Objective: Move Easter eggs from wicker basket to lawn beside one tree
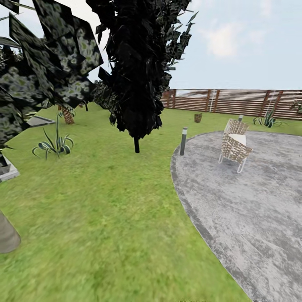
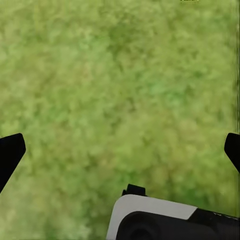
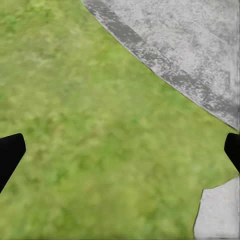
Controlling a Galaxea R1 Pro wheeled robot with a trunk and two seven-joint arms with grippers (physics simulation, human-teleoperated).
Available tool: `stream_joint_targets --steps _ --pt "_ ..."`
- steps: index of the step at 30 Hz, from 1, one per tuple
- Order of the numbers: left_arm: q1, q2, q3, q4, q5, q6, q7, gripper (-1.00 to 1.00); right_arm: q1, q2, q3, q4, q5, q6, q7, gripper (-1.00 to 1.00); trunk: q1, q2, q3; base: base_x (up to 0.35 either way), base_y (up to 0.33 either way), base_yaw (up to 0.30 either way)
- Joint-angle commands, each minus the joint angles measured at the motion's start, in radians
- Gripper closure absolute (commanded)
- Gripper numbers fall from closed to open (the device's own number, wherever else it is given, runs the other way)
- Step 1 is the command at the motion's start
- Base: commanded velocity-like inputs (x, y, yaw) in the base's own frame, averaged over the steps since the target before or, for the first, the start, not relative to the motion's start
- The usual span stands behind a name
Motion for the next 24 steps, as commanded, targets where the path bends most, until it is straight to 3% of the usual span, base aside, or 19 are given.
stream_joint_targets --steps 1,9,24 --pt "-0.001 -0.002 0.007 0.000 -0.005 -0.004 -0.003 -1.00 -0.001 0.000 0.000 0.001 -0.001 -0.003 0.000 -1.00 0.001 -0.002 -0.002 0.000 0.000 -0.296" --pt "-0.001 -0.003 0.005 0.000 -0.007 -0.004 -0.005 -1.00 -0.001 0.000 0.000 0.001 -0.002 -0.003 0.000 -1.00 0.001 -0.002 0.003 0.139 -0.110 -0.296" --pt "-0.001 -0.004 0.003 0.001 -0.007 0.001 -0.005 -1.00 -0.001 -0.001 0.000 0.001 -0.002 -0.003 0.000 -1.00 0.001 -0.002 0.011 0.242 -0.225 -0.293"
